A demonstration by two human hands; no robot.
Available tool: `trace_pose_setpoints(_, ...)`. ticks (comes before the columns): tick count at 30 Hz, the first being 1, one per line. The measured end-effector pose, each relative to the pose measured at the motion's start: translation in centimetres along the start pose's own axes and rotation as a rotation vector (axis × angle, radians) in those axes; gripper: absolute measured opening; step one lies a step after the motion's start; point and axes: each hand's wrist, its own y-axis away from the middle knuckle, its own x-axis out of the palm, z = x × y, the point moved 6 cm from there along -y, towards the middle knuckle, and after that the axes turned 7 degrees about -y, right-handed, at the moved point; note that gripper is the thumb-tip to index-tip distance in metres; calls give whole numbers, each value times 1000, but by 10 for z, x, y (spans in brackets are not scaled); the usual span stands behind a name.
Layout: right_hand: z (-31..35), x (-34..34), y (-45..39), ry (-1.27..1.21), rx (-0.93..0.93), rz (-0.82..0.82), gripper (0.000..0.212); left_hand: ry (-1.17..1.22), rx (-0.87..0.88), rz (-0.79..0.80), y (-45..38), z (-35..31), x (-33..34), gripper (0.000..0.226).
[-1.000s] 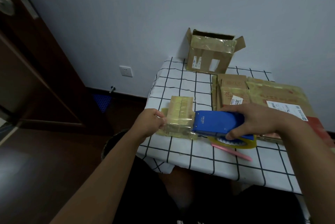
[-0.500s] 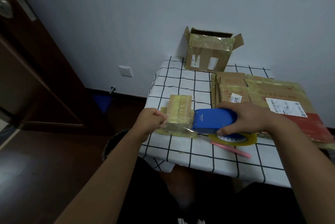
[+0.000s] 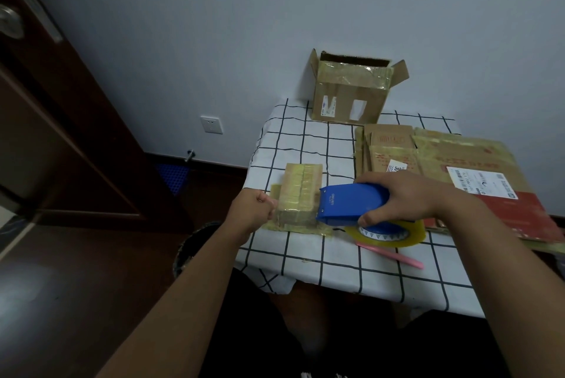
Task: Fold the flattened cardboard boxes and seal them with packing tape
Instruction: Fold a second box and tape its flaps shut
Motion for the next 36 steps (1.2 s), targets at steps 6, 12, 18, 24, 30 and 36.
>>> trace_pose_setpoints(6,-2,4,-5,1,5,15,62,16,-2,4,-3,5,2,25)
trace_pose_setpoints(12,-12,15,-8,-31,6,23,60,39,-34,66,-4,17,15,28)
trace_pose_setpoints(18,-18,21,-8,-72,22,17,59,-248,31,-78,1,9,12,42)
trace_pose_setpoints(24,-19,23,-9,-93,4,2,57,-765,913,-366,40,-34,42,24)
trace_pose_setpoints(30,-27,23,-7,-125,-8,-12,57,-974,797,-214,52,-13,67,60)
trace_pose_setpoints(36,-30,18,0,-220,-10,-1,59,-1013,819,-149,54,-15,83,66)
